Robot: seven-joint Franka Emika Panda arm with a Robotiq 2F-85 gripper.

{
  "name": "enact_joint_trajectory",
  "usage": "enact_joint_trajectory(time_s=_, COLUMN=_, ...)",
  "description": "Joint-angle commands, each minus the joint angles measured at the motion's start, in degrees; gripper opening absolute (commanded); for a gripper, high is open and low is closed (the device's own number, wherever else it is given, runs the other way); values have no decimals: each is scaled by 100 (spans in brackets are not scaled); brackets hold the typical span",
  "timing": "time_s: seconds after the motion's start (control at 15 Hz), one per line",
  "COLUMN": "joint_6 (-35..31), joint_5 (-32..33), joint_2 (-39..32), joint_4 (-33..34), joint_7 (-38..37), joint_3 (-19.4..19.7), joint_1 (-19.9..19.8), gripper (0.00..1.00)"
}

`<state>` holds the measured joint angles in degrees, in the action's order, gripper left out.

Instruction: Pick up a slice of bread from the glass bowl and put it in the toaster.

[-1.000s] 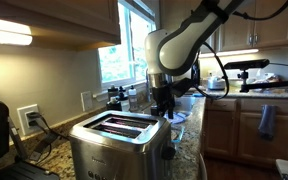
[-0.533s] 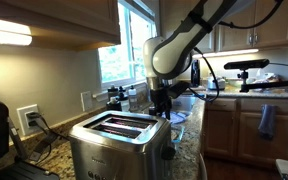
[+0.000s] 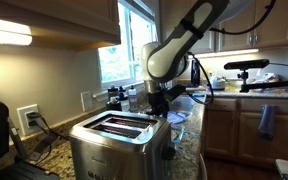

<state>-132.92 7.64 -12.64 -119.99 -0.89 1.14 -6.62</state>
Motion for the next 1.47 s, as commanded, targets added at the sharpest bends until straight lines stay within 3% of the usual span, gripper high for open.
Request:
enact_joint_trajectory(time_s=0.0, joint_6=4, joint_5=-142, joint_2=-41, joint_4=70, joint_7=129, joint_3=107, joint_1=78, gripper=100)
enact_joint_trajectory(time_s=0.73, joint_6=61, joint_5=-609, joint_2=-34, joint_4=70, joint_7=438, joint_3=55, joint_1=45, gripper=100)
enact_joint_trajectory(time_s=1.4, joint_6=70, joint_5=-662, joint_2=-171, joint_4=69, joint_7=464, joint_3=67, joint_1=42, gripper=100)
